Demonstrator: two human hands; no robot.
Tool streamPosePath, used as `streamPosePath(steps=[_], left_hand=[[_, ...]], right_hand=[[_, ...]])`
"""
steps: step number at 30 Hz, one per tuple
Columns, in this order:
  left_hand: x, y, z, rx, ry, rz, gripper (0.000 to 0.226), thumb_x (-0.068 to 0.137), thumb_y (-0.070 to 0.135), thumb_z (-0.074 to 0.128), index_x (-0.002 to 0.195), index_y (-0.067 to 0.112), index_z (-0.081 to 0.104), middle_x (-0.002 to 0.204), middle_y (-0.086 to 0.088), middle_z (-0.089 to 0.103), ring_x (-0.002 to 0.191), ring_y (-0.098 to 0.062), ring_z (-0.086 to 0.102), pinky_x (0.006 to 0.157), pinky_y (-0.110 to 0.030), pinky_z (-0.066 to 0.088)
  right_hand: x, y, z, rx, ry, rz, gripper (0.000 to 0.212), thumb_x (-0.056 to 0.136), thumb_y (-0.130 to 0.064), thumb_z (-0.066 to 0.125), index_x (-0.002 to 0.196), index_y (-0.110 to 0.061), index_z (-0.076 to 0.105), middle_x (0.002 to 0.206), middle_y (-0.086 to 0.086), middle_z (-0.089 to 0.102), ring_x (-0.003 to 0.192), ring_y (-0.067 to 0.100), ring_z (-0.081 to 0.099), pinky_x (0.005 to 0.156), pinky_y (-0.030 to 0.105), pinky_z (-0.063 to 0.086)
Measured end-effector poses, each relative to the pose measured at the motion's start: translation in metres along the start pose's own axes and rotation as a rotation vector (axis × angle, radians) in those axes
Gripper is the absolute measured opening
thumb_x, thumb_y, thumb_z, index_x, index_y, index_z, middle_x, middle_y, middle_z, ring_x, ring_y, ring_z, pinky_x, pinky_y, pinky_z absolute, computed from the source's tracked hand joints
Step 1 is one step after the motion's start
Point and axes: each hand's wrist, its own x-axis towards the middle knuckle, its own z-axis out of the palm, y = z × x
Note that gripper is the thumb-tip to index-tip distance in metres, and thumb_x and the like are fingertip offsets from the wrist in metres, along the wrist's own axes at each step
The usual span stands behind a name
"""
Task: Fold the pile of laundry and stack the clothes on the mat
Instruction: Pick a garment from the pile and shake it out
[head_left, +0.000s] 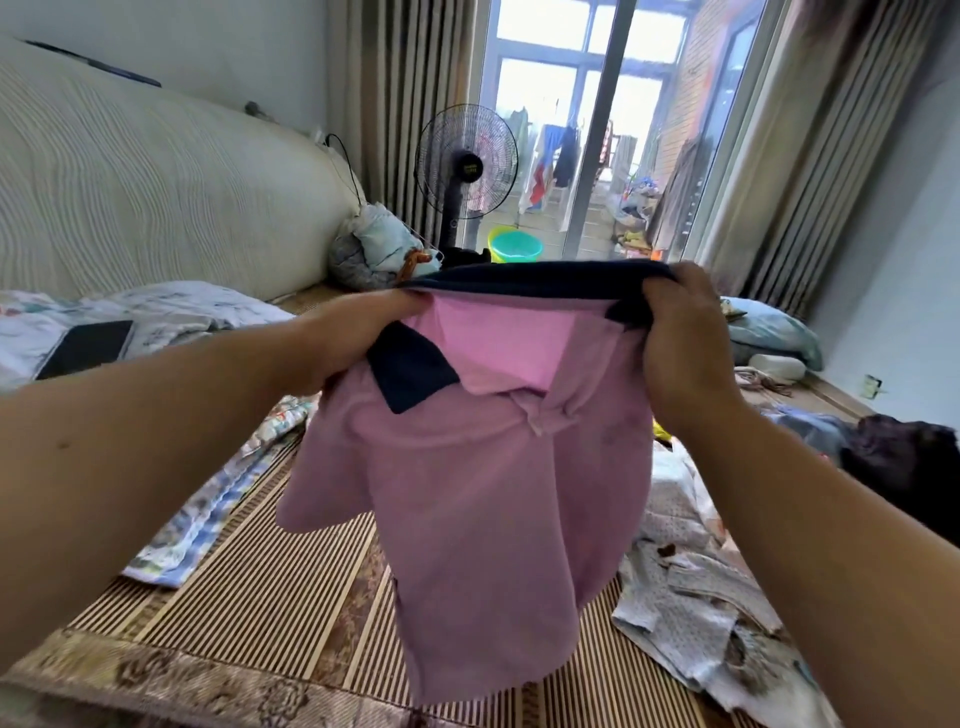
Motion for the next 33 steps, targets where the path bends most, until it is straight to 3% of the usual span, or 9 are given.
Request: streamPosePath(steps=[3,7,11,15,18,22,25,28,33], left_hand=[[-0.005,0.024,-0.003,0.075,0.001,-0.009,0.019,0.085,0.032,0.063,0.076,0.016,0.066,0.06,-0.004,0.069,0.051,-0.016,0.065,0.06,-0.027,0.05],[-0.003,0.037,-0.007,0.331,0.04,0.001,0.016,0.06,0.034,0.061,0.064,0.018,0.058,0.05,0.0,0.059,0.046,-0.017,0.054,0.055,-0.025,0.042],[0.02,0.014,-0.004,0.605,-0.019,-0.029,0.019,0.058,0.035,0.055,0.056,0.018,0.05,0.044,0.004,0.049,0.036,-0.012,0.044,0.041,-0.019,0.032],[0.063,-0.042,0.007,0.845,-0.029,-0.054,0.023,0.064,0.036,0.058,0.071,0.014,0.061,0.07,-0.002,0.06,0.061,-0.018,0.055,0.051,-0.025,0.034],[0.095,-0.092,0.017,0.93,-0.088,-0.109,0.012,0.074,0.025,0.062,0.078,0.014,0.061,0.08,-0.003,0.061,0.073,-0.018,0.057,0.054,-0.025,0.036],[0.122,-0.155,0.026,1.222,0.085,-0.116,0.031,0.072,0.025,0.059,0.099,0.013,0.065,0.097,-0.01,0.065,0.095,-0.028,0.064,0.062,-0.024,0.04],[0.133,-0.19,0.033,1.108,0.005,-0.234,0.018,0.075,0.022,0.064,0.089,0.011,0.065,0.082,-0.008,0.061,0.086,-0.027,0.064,0.05,-0.024,0.036],[0.143,-0.223,0.035,0.57,-0.109,-0.409,0.01,0.076,0.01,0.066,0.072,0.011,0.057,0.065,-0.01,0.05,0.059,-0.024,0.05,0.045,-0.022,0.031],[0.161,-0.248,0.037,0.012,-0.082,-0.409,0.009,0.091,0.005,0.057,0.095,0.011,0.062,0.078,-0.01,0.057,0.061,-0.015,0.053,0.052,-0.023,0.043]], right_hand=[[0.014,-0.015,-0.005,-0.145,0.05,-0.078,0.011,0.087,-0.03,0.048,0.079,-0.023,0.053,0.075,-0.012,0.054,0.061,-0.009,0.049,0.059,0.021,0.036],[0.032,-0.015,-0.011,-0.213,-0.028,0.083,0.014,0.073,-0.034,0.052,0.074,-0.021,0.057,0.082,-0.001,0.061,0.082,0.021,0.059,0.074,0.038,0.047],[0.029,0.036,0.002,-0.504,-0.205,0.203,0.02,0.09,-0.022,0.053,0.099,-0.01,0.067,0.103,0.018,0.065,0.093,0.033,0.059,0.077,0.034,0.047],[0.01,0.105,0.025,-0.466,-0.216,0.397,0.014,0.085,-0.021,0.054,0.088,-0.012,0.064,0.094,0.012,0.066,0.078,0.025,0.056,0.067,0.031,0.041],[-0.006,0.162,0.044,-0.571,-0.287,0.483,0.024,0.088,-0.021,0.053,0.104,-0.007,0.064,0.103,0.015,0.063,0.096,0.032,0.058,0.078,0.033,0.044],[-0.022,0.223,0.062,-0.707,-0.435,0.564,0.007,0.079,-0.016,0.061,0.073,-0.016,0.059,0.076,0.005,0.061,0.075,0.027,0.06,0.061,0.026,0.047],[-0.027,0.253,0.069,-0.848,-0.625,0.512,0.015,0.076,-0.009,0.065,0.081,-0.024,0.066,0.088,0.004,0.061,0.08,0.025,0.062,0.06,0.02,0.042],[-0.024,0.272,0.073,-0.749,-0.755,0.633,0.016,0.078,-0.012,0.07,0.088,-0.024,0.072,0.077,0.003,0.06,0.057,0.016,0.058,0.043,0.02,0.044],[-0.025,0.288,0.082,-0.229,-0.491,1.014,0.018,0.089,-0.026,0.068,0.086,-0.01,0.061,0.073,0.01,0.059,0.058,0.022,0.061,0.047,0.03,0.052]])
